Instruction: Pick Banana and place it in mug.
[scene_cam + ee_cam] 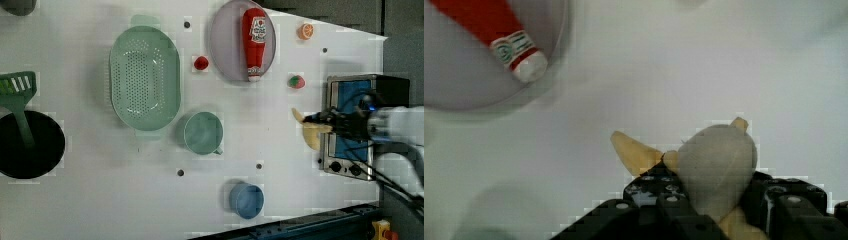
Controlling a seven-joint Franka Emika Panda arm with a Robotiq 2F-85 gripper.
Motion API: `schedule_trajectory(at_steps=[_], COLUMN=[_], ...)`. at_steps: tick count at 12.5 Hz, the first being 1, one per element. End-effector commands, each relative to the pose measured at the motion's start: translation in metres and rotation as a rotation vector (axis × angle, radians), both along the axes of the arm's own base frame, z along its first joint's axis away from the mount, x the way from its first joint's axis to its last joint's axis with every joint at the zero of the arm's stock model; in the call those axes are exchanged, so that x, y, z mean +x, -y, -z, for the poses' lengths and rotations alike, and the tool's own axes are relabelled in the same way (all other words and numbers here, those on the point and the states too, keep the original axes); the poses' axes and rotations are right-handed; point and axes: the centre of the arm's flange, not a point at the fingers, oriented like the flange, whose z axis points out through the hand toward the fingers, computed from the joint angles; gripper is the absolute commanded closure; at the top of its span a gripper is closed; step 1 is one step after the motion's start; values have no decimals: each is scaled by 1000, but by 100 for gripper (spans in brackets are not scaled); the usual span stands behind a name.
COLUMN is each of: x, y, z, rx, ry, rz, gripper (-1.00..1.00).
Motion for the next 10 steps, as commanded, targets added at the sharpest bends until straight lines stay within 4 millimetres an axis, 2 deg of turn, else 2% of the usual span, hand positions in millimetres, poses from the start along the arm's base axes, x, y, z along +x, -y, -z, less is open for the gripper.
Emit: schedule_trajectory(at_steps=[1,3,5,7,10], x=[-4,-8,-16,-22,-29], y=[-3,-6,-21,-48,-111], z=[-72,-118,-144,-157,-157], rx=[-8,-7,-12,-15,-46], ry=[-19,-28,-48,-52,-51], rz=[-32,-29,-46,-18,11], gripper=[26,26,26,26,26])
